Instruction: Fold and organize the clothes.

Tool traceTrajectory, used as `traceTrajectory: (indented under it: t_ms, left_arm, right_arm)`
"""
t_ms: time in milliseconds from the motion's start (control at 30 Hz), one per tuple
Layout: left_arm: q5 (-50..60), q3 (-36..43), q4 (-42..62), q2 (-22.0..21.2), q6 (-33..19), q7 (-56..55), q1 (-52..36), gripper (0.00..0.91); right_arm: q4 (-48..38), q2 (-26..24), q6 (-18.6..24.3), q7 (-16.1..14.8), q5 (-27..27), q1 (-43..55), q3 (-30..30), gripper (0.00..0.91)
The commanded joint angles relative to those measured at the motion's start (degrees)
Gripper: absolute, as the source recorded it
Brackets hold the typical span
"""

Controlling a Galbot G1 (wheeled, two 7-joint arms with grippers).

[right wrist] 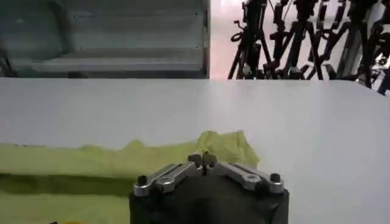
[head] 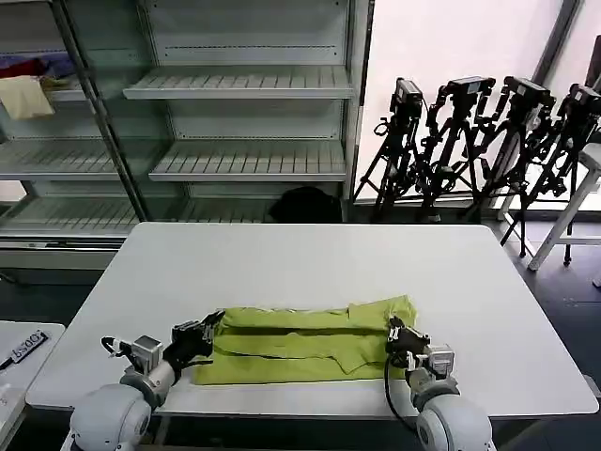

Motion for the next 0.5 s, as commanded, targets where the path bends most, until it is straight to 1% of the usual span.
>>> traceTrajectory:
  t_ms: [33,167,200,267,300,333,400,500]
  left_arm:
    - [1.8,-0.6,-1.6,0.0,0.0,0.4,3.1,0.01]
    - [4.1,-0.3,-1.3,0.1,0.0,0.9,3.1,0.01]
    - [4.2,-0.2,-1.4,0.1,0.0,0.9,3.1,0.01]
    - [4.8,0.1,-1.2,0.0,-0.1,1.0,2.9,0.02]
    - [5.4,0.2,-1.1,-0.1,-0.1,1.0,2.8,0.111]
    - [6.1,0.5,-0.9,-0.3,-0.1,1.0,2.7,0.907]
    - [6.6,0.8,-0.8,-0.7,0.0,0.7,2.5,0.907]
    - [7.4,1.0,-0.7,-1.2,-0.1,0.3,2.2,0.907]
  right_arm:
    - [0.9,1.0,0.0,-1.4,-3.4,-2.4,0.3,0.0]
    - [0.5,1.3,0.1,-1.1,-4.4,-2.1,-0.3,0.01]
    - [0.4,1.3,0.1,-0.9,-4.8,-2.0,-0.3,0.907]
    - [0.0,1.5,0.1,-0.8,-6.3,-1.9,-0.3,0.907]
    - [-0.2,1.7,0.1,-0.5,-7.0,-1.9,-0.3,0.907]
    - [-0.4,2.0,0.1,-0.4,-8.8,-1.9,-0.2,0.907]
    - [-0.8,2.6,0.2,0.0,-12.2,-1.9,0.1,0.907]
    - [-0.8,2.6,0.2,1.6,-15.0,-1.8,0.1,0.907]
